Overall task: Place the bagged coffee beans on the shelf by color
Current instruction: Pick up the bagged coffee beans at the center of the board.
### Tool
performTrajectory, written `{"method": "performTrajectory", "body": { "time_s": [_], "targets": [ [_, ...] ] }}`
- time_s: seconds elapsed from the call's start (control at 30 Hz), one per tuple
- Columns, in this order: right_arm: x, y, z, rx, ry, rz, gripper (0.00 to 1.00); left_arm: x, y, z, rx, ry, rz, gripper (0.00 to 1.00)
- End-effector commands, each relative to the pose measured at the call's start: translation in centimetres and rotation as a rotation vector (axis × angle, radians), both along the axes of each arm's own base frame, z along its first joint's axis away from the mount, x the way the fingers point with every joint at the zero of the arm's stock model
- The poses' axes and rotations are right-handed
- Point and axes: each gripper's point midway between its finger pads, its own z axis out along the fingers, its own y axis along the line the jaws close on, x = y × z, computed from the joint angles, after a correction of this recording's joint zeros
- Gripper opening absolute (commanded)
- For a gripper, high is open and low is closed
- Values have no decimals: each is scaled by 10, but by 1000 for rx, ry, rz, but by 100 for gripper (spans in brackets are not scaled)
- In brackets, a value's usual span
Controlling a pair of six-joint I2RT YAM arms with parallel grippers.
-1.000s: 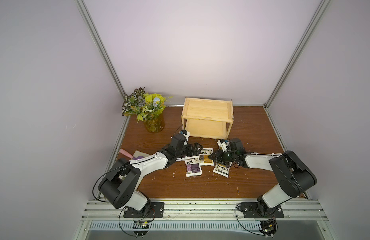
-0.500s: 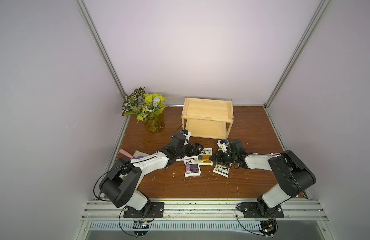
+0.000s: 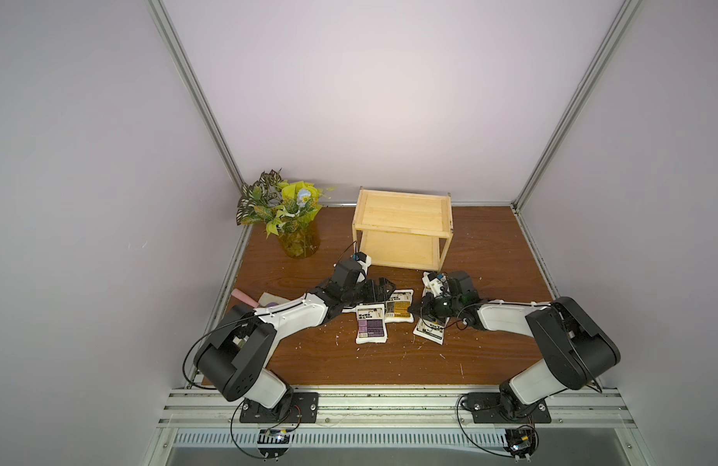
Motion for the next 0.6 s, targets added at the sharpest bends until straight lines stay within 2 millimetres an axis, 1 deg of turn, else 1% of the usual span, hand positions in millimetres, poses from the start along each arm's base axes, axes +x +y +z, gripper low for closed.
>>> {"method": "performTrajectory", "body": {
  "time_s": [0.0, 0.17, 0.27, 0.43, 0.57],
  "targets": [
    [1, 0, 22, 16, -44, -6, 0, 0, -8, 12, 0, -30, -36, 100],
    [5, 0, 44, 32, -83, -21, 0, 0, -8, 19, 1, -39, -44, 100],
    [7, 0, 57, 39, -102, -24, 0, 2, -9, 28, -1, -52, -47, 100],
    [10, 2, 82, 61, -138, -23, 0, 4, -9, 53, -2, -90, -52, 100],
    [12, 4, 114, 93, -184, -23, 0, 6, -5, 79, 5, -135, -41, 100]
  ]
}}
